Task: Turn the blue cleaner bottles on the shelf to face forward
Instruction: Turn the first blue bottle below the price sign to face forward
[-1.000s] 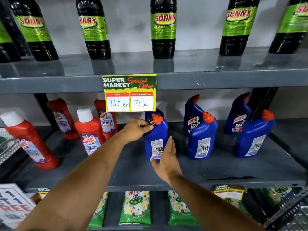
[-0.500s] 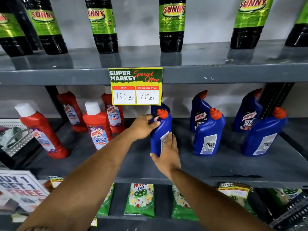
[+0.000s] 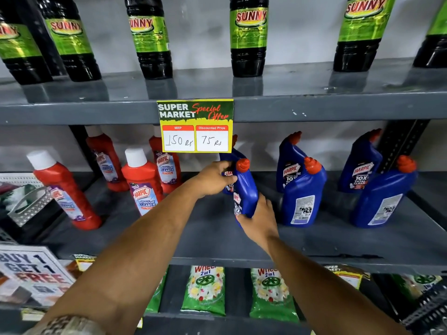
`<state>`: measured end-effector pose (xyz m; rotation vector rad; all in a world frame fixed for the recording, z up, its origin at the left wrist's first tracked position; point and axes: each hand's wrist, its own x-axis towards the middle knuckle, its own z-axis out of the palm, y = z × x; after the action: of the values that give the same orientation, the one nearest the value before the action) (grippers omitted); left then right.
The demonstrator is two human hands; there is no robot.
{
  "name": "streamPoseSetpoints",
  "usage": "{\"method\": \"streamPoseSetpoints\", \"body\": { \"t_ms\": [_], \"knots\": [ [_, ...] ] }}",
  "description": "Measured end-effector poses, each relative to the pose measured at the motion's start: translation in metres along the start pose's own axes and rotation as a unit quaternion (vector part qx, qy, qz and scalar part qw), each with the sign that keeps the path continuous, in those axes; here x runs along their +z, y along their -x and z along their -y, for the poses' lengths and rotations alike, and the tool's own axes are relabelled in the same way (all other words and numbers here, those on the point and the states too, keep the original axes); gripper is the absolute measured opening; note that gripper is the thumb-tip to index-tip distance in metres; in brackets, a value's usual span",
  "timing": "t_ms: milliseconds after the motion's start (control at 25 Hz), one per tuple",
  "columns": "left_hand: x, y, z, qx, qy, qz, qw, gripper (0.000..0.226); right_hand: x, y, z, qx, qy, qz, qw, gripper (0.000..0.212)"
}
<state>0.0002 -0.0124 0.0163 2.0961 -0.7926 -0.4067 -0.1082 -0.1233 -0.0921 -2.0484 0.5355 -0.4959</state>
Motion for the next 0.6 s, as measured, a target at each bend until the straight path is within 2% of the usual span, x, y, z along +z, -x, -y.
{"method": "streamPoseSetpoints", "body": {
  "t_ms": [120, 240, 400, 600],
  "knots": [
    [0.003, -0.005, 0.001, 0.014, 0.003, -0.027, 1.000, 0.042, -0.011, -0.005, -0.010, -0.002, -0.028, 0.019, 0.999, 0.069],
    [0.004, -0.005, 0.000, 0.023, -0.022, -0.052, 0.998, 0.040, -0.019, -0.011, -0.019, 0.009, 0.002, 0.056, 0.998, 0.076],
    [0.009, -0.012, 0.004, 0.028, -0.028, -0.074, 0.996, 0.036, -0.017, -0.015, -0.029, -0.001, 0.055, 0.039, 0.998, 0.068],
    [0.003, -0.022, 0.007, 0.021, -0.024, -0.053, 0.998, 0.036, -0.012, -0.017, -0.032, 0.018, 0.072, 0.024, 0.997, 0.066]
  ]
}}
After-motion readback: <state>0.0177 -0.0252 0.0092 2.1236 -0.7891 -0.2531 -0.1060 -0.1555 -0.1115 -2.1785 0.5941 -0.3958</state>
